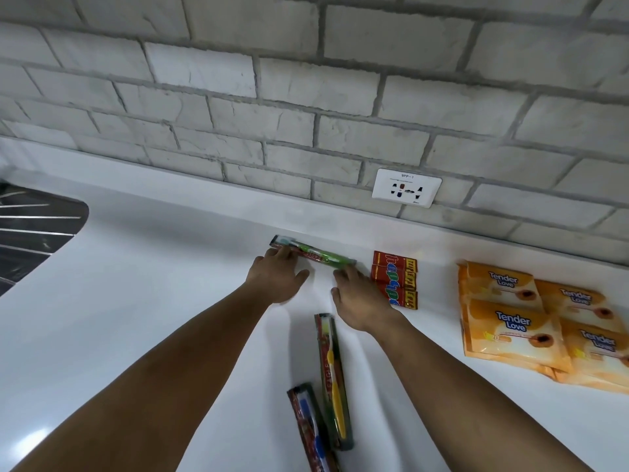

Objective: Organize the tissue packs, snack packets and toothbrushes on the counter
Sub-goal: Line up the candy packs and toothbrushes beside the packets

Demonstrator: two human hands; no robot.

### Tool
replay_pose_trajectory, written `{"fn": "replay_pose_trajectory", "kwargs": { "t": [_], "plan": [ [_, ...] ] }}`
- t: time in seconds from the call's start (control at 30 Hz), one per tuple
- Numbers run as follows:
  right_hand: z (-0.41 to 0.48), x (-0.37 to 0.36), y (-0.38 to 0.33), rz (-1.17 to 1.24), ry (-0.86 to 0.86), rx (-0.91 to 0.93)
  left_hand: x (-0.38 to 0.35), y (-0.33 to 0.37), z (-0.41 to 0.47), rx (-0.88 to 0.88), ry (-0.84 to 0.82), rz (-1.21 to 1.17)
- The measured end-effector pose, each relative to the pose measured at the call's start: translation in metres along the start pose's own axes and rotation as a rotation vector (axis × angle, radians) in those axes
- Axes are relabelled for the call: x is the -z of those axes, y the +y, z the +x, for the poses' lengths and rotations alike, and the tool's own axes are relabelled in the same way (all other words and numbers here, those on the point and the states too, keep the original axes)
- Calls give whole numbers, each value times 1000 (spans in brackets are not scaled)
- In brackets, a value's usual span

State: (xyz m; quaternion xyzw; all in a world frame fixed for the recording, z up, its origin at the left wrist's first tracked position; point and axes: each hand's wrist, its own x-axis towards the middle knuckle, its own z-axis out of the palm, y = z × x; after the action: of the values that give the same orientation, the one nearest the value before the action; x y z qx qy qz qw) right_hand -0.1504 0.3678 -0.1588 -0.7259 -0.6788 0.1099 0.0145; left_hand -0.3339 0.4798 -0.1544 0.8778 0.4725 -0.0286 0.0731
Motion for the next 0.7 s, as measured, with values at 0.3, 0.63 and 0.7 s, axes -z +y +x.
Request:
{"fn": "replay_pose_trajectory", "kwargs": {
  "t": [0.3,0.63,0.7],
  "plan": [
    [21,12,11,4,-90,-40,2,1,22,-15,-15,-19],
    [24,16,15,32,-126,-66,4,1,31,-31,-42,-35],
    [22,16,15,48,-130,-70,3,2,29,-27,-51,-47]
  ]
}}
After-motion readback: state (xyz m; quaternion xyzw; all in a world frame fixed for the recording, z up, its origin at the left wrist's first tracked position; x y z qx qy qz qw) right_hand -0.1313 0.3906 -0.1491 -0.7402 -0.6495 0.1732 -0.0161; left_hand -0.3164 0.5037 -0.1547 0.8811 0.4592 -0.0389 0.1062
